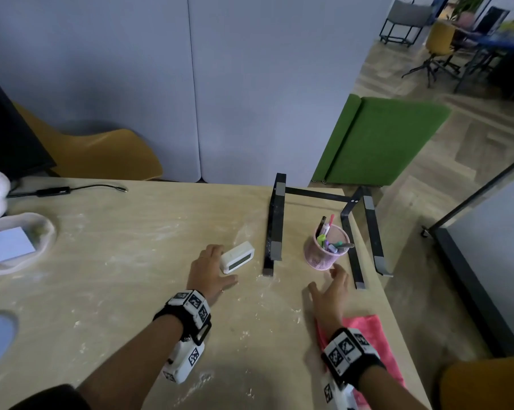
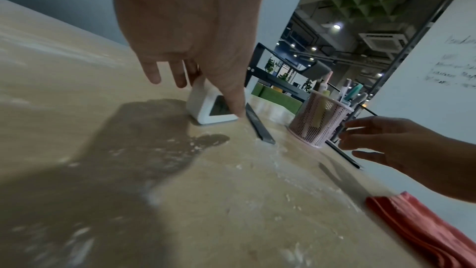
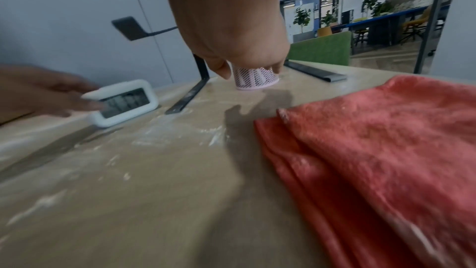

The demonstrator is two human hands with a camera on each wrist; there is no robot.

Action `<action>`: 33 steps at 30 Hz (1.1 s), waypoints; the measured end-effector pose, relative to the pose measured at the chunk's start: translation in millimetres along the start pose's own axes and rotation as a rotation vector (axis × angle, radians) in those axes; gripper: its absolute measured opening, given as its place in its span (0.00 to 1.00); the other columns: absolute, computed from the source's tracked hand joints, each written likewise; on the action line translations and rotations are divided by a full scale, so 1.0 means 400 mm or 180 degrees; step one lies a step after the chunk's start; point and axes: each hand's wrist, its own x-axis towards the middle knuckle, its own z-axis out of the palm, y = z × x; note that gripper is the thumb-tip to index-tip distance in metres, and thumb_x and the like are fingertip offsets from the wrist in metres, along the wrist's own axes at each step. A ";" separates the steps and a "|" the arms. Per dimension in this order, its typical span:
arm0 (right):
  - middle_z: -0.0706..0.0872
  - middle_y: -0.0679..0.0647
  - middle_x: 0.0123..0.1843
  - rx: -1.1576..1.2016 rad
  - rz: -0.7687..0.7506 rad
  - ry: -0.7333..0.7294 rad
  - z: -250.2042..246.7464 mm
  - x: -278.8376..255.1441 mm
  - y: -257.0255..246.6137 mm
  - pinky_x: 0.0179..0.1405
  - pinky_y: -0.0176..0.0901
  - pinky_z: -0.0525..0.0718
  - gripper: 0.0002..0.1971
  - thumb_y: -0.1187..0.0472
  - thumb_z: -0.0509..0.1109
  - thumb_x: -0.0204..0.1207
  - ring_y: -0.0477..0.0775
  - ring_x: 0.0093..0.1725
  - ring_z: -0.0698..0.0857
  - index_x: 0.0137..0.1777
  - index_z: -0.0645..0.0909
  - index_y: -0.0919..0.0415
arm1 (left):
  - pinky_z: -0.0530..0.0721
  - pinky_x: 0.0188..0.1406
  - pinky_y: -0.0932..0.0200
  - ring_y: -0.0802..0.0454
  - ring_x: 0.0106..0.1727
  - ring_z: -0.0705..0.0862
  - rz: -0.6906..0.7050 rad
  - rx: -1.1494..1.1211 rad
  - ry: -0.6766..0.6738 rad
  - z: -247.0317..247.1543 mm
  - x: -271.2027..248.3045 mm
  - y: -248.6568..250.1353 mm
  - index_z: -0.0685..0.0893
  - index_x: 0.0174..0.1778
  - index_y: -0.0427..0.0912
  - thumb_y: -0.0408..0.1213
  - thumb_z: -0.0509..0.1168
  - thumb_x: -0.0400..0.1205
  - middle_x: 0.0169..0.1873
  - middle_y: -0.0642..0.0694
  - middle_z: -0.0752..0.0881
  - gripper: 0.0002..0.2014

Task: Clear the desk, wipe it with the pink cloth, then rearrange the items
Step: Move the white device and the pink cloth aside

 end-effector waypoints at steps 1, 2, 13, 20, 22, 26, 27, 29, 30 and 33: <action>0.76 0.67 0.60 0.0001 -0.0170 -0.0072 0.006 -0.017 0.005 0.55 0.42 0.72 0.28 0.76 0.74 0.64 0.57 0.57 0.77 0.65 0.71 0.75 | 0.73 0.57 0.52 0.48 0.63 0.75 0.0018 0.0007 -0.0036 0.012 0.008 0.014 0.72 0.70 0.45 0.53 0.71 0.67 0.64 0.50 0.75 0.36; 0.78 0.65 0.58 -0.0017 -0.0338 -0.0158 0.011 -0.031 0.010 0.53 0.42 0.74 0.25 0.76 0.73 0.64 0.55 0.55 0.77 0.62 0.74 0.73 | 0.73 0.57 0.52 0.47 0.63 0.75 0.0001 0.0063 -0.0095 0.025 0.016 0.026 0.71 0.71 0.44 0.54 0.68 0.69 0.65 0.49 0.75 0.35; 0.76 0.52 0.68 -0.0252 -0.1600 -0.1200 0.036 -0.068 0.022 0.67 0.39 0.72 0.31 0.60 0.73 0.67 0.48 0.67 0.74 0.71 0.71 0.62 | 0.67 0.49 0.55 0.48 0.56 0.79 0.0722 0.0205 0.0003 0.081 -0.060 0.074 0.79 0.60 0.45 0.41 0.64 0.80 0.54 0.49 0.82 0.14; 0.81 0.48 0.56 -0.0116 -0.1835 -0.1412 0.041 -0.082 -0.005 0.52 0.49 0.81 0.19 0.47 0.68 0.73 0.50 0.53 0.80 0.61 0.77 0.54 | 0.72 0.57 0.54 0.52 0.56 0.78 0.1356 0.0199 -0.0283 0.095 -0.096 0.170 0.77 0.64 0.49 0.45 0.62 0.81 0.55 0.53 0.82 0.15; 0.82 0.49 0.48 -0.0109 -0.1811 -0.1345 0.031 -0.076 0.002 0.41 0.54 0.81 0.19 0.41 0.63 0.75 0.52 0.44 0.80 0.53 0.78 0.56 | 0.72 0.56 0.54 0.52 0.54 0.79 0.1401 0.0121 -0.0317 0.094 -0.091 0.180 0.78 0.60 0.49 0.45 0.63 0.81 0.53 0.53 0.82 0.13; 0.82 0.50 0.43 -0.0078 -0.1615 -0.1084 -0.008 -0.036 0.033 0.37 0.51 0.80 0.21 0.40 0.64 0.72 0.53 0.40 0.80 0.48 0.79 0.60 | 0.70 0.65 0.54 0.52 0.66 0.75 0.1272 0.0176 -0.0446 0.094 -0.078 0.153 0.73 0.69 0.49 0.48 0.66 0.78 0.66 0.53 0.77 0.23; 0.82 0.49 0.42 -0.0036 -0.1520 -0.1031 -0.021 -0.018 0.043 0.38 0.46 0.79 0.18 0.44 0.67 0.71 0.52 0.40 0.80 0.47 0.80 0.60 | 0.66 0.71 0.53 0.52 0.72 0.71 0.1096 0.0240 -0.0475 0.090 -0.076 0.137 0.69 0.74 0.48 0.49 0.66 0.77 0.72 0.52 0.73 0.28; 0.82 0.48 0.44 -0.0083 -0.1423 -0.0970 -0.053 0.023 0.063 0.39 0.37 0.79 0.14 0.52 0.73 0.69 0.50 0.41 0.81 0.48 0.80 0.62 | 0.57 0.80 0.48 0.50 0.82 0.59 0.0707 0.0548 -0.0514 0.081 -0.070 0.098 0.61 0.80 0.45 0.52 0.66 0.78 0.81 0.49 0.62 0.36; 0.82 0.49 0.44 -0.0134 -0.1410 -0.0934 -0.070 0.045 0.072 0.38 0.34 0.78 0.14 0.56 0.74 0.68 0.49 0.41 0.81 0.49 0.81 0.63 | 0.53 0.81 0.46 0.49 0.83 0.54 0.0530 0.0729 -0.0545 0.075 -0.066 0.077 0.56 0.82 0.44 0.53 0.64 0.79 0.83 0.48 0.56 0.39; 0.81 0.51 0.42 -0.0236 -0.1376 -0.0795 -0.109 0.106 0.097 0.34 0.35 0.74 0.22 0.47 0.68 0.66 0.51 0.38 0.80 0.49 0.81 0.67 | 0.49 0.82 0.43 0.49 0.85 0.46 0.0120 0.1102 -0.0667 0.063 -0.052 0.016 0.49 0.83 0.43 0.55 0.59 0.82 0.84 0.48 0.47 0.39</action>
